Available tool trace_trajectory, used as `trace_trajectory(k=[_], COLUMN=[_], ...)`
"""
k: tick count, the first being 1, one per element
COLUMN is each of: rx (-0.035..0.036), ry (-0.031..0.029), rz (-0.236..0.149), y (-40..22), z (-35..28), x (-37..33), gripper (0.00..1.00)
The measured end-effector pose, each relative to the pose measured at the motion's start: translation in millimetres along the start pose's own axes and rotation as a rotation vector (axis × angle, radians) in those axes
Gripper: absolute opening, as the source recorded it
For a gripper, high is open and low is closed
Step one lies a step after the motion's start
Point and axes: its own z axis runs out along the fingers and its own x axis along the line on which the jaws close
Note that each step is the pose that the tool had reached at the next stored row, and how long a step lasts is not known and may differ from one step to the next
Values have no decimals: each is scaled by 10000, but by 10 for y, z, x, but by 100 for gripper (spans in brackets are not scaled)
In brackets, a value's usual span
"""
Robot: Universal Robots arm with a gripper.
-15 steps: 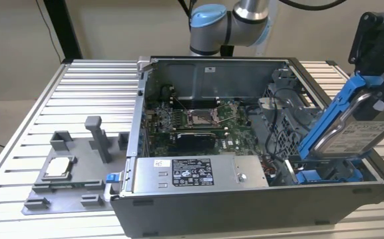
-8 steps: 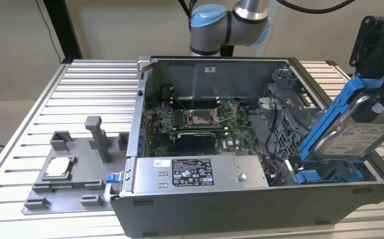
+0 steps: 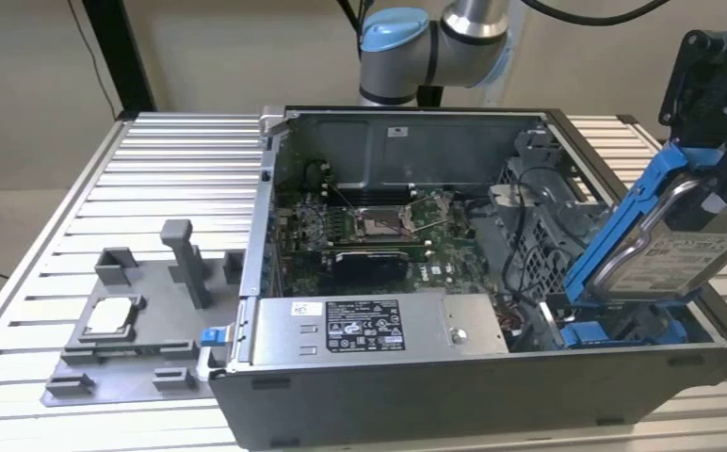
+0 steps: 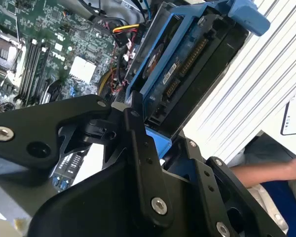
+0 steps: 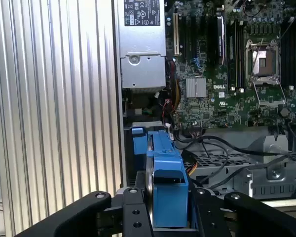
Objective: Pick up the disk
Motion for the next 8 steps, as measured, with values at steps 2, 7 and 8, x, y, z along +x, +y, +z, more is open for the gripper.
trace_trajectory(k=[2, 7, 8], rx=[-7, -15, -14], ry=[5, 6, 6], rz=[-110, -245, -246], y=[1, 2, 2], z=[3, 7, 8], x=[-16, -47, -51], gripper=[0, 0, 0])
